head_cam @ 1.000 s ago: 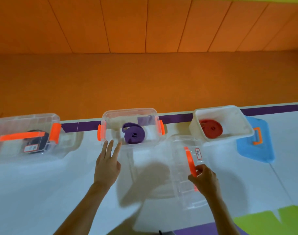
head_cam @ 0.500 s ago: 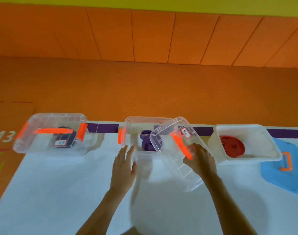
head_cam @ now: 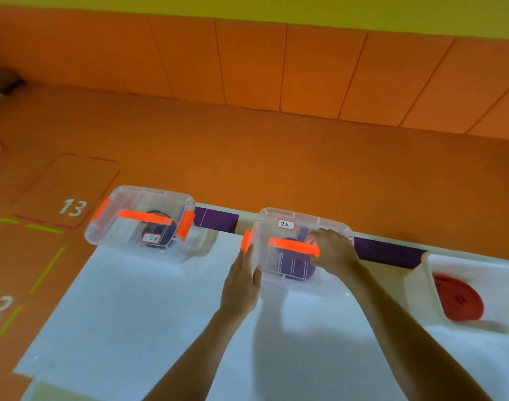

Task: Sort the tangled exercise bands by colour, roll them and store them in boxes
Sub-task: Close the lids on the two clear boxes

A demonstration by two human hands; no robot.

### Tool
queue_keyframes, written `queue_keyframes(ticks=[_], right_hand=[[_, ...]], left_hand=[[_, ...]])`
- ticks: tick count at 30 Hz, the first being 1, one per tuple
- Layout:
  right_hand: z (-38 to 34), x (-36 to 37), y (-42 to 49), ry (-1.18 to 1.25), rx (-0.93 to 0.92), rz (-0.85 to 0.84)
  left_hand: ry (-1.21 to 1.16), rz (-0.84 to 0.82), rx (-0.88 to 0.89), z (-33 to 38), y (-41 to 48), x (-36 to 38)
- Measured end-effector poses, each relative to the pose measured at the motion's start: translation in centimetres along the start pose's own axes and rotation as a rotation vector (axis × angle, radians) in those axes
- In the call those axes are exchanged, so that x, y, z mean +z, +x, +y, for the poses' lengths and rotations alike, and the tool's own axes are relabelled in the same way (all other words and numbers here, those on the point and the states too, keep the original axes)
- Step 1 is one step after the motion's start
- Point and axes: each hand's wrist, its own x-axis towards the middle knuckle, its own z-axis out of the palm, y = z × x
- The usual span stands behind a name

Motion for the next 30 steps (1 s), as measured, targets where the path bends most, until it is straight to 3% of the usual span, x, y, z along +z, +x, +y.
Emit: queue_keyframes(ticks=[4,7,10,14,16,18,20,24,30], right_hand=[[-0.6,0.9,0.3,0.05,-0.014,0.042],[0.2,2.3,-1.3,0.144,0.009,0.198],[1.4,4.2,-3.3,0.341,0.321,0.397],[2.8,6.8,-4.8,0.826,0.744,0.303],[3.0,7.5,-5.0,1.079,0.807,0.285],[3.0,7.8,-5.2,1.172,0.785,0.333],[2.8,7.7,-5.5,1.147,0.752,0.41],[1.3,7.0,-6.1,0.846,0.698,0.565],[-0.8,5.9,-6.2,0.743,0.596,0.748]], left_hand=[[0.002,0.009,-0.058,-0.3,1.1,0.5],[0.001,0.087,-0.076,-0.5,1.5,0.7],[-0.075,0.187,-0.072,-0.7,2.4,0.7],[-0.371,0.184,-0.234,-0.6,4.0,0.7],[-0.527,0.115,-0.364,-0.5,4.3,0.9],[-0.679,0.049,-0.472,-0.8,4.3,1.1],[-0.739,0.032,-0.494,-1.2,4.0,1.0],[-0.831,0.156,-0.393,-0.7,3.8,0.6],[-0.584,0.324,-0.3,0.6,3.3,1.1]])
